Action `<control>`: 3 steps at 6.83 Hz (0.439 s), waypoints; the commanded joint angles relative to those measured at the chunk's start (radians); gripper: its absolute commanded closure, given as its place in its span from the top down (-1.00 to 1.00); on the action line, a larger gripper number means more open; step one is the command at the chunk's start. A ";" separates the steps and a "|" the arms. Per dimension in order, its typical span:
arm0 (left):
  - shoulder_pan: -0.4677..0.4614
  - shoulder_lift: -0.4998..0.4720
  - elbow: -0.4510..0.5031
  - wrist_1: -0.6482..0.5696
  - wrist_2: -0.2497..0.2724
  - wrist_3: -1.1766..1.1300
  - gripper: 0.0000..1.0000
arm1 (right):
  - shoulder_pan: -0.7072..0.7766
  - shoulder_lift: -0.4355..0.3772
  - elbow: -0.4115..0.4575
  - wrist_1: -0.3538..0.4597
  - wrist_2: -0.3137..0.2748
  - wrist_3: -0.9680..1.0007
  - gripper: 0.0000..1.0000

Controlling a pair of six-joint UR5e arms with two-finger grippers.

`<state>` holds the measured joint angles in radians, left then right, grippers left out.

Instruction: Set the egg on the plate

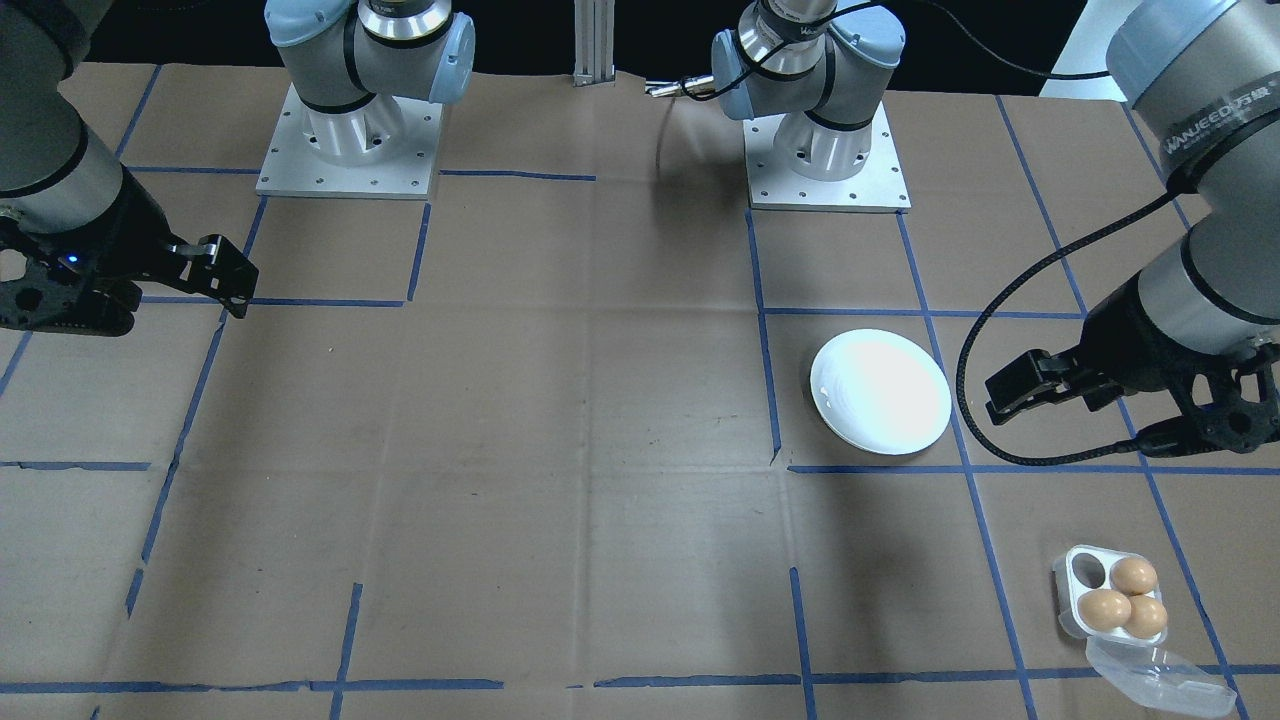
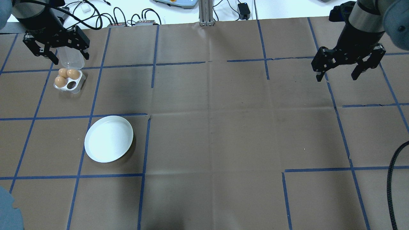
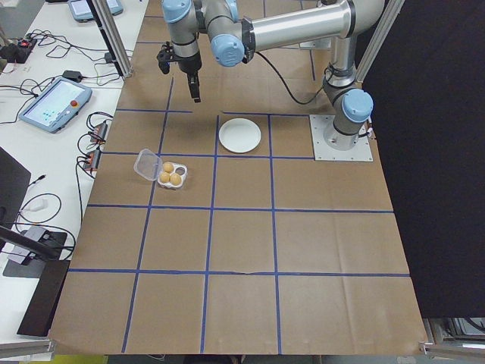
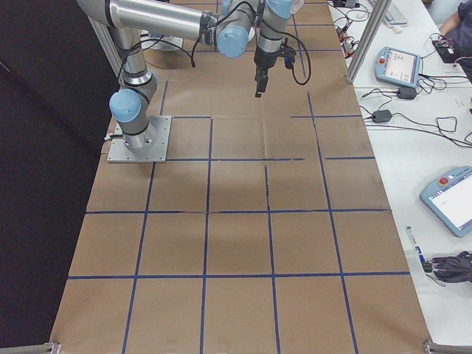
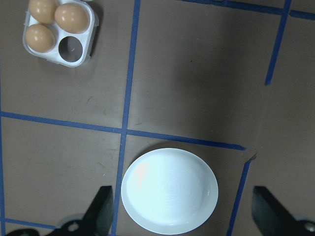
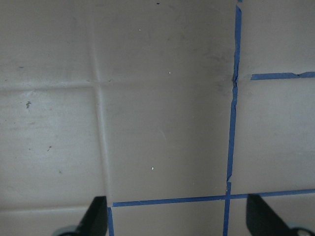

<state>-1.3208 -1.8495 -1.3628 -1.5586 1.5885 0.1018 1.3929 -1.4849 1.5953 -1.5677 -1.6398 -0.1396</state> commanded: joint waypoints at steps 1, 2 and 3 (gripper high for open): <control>0.000 -0.001 -0.002 0.000 -0.013 -0.001 0.99 | 0.000 0.000 0.000 0.000 0.000 0.000 1.00; -0.001 0.001 -0.002 0.000 -0.015 -0.001 0.99 | 0.000 0.000 0.000 0.000 0.000 0.000 1.00; -0.002 0.013 -0.007 -0.001 -0.015 -0.013 0.99 | 0.000 0.000 0.000 0.000 0.000 0.000 1.00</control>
<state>-1.3217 -1.8457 -1.3665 -1.5589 1.5754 0.0980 1.3929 -1.4849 1.5953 -1.5677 -1.6398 -0.1396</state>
